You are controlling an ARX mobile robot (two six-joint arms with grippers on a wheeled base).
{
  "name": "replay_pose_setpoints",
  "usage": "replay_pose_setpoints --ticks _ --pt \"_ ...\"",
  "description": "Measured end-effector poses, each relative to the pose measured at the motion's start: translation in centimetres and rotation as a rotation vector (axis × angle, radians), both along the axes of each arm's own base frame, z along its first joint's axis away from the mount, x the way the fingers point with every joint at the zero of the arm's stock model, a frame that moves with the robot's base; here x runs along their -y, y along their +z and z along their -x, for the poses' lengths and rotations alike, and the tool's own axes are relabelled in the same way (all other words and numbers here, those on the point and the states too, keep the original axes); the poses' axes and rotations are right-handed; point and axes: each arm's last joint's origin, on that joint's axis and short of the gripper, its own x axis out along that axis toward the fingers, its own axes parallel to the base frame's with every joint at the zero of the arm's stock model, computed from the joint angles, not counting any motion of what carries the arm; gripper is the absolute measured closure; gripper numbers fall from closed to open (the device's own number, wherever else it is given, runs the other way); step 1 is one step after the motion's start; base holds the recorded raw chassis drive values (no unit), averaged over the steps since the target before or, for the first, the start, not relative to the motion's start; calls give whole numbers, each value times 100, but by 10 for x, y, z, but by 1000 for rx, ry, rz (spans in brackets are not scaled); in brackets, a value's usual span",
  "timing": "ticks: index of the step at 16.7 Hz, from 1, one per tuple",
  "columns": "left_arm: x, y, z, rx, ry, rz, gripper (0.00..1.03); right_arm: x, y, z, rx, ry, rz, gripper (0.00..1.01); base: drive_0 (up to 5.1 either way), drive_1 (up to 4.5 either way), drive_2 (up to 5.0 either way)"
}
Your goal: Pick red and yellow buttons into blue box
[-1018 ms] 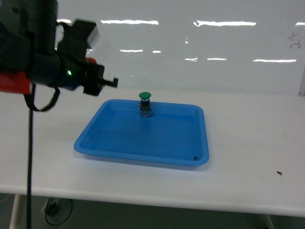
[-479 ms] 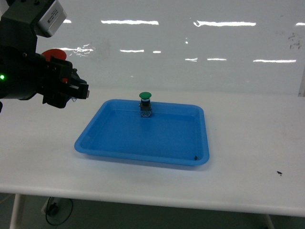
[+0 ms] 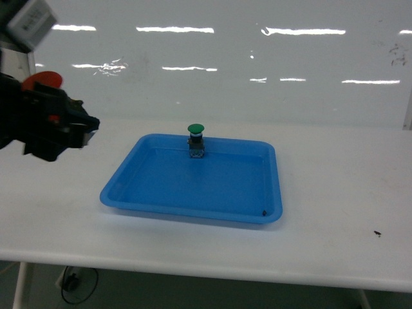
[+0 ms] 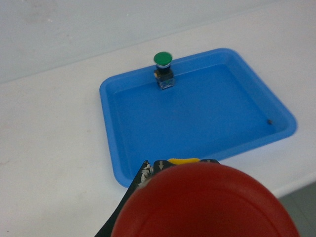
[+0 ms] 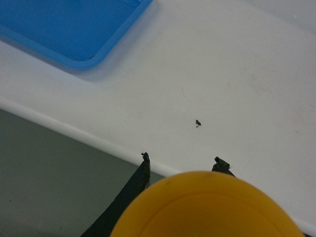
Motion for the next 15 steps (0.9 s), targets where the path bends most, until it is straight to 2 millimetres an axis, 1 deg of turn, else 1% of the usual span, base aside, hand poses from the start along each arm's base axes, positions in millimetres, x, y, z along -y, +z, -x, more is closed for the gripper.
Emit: replay_pose_setpoints --ticks 2,3,5,6,8,12,13,15 --pt "1 19 30 51 -58 31 78 0 0 0 0 4 -1 68 0 0 0" --pt "1 24 42 70 -72 42 78 0 0 0 0 2 -1 68 0 0 0" --pt "0 18 66 50 -80 60 78 0 0 0 0 2 -1 68 0 0 0" --pt "-1 16 72 45 -79 63 78 0 0 0 0 2 -1 68 0 0 0" --pt "-5 13 82 40 -60 62 78 0 0 0 0 3 -1 68 0 0 0" --pt "-6 13 82 42 -54 61 78 0 0 0 0 3 -1 68 0 0 0" --pt "-6 13 82 42 -53 61 78 0 0 0 0 2 -1 68 -3 -194 188" --pt "-6 12 82 40 -53 61 78 0 0 0 0 2 -1 69 -1 -411 408"
